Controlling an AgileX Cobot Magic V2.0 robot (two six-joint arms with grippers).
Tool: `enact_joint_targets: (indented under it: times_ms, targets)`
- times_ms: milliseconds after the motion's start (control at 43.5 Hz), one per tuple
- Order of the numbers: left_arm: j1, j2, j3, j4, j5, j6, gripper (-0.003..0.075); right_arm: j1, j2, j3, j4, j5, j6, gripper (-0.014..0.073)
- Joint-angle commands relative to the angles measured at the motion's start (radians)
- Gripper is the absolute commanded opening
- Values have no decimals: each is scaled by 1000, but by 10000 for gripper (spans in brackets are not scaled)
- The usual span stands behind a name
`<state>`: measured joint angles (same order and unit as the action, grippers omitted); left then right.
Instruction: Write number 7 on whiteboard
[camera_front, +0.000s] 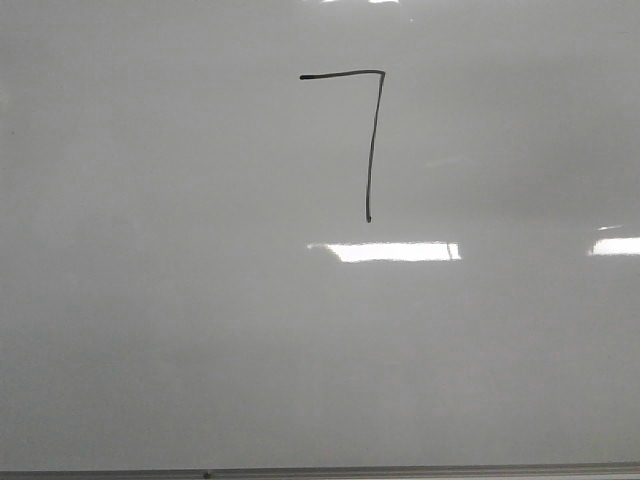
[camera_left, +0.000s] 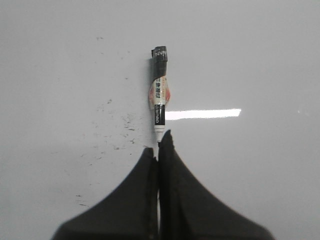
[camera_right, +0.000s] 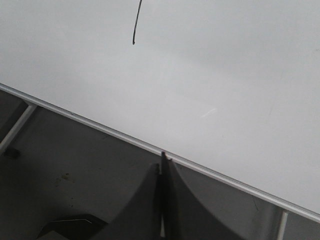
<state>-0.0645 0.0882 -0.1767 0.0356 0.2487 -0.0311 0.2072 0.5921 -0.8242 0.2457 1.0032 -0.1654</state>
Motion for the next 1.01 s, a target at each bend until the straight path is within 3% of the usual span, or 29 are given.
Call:
enact_joint_targets:
  times_ms: [0, 253, 988]
  targets:
    - [23, -57, 59, -15, -159, -8, -21, -6, 0, -25, 5, -64, -1, -68]
    - [29, -110, 200, -24, -318, -8, -21, -6, 0, -25, 5, -64, -1, -68]
    - [51, -108, 197, -24, -324, -8, -20, -6, 1, -25, 5, -65, -1, -68]
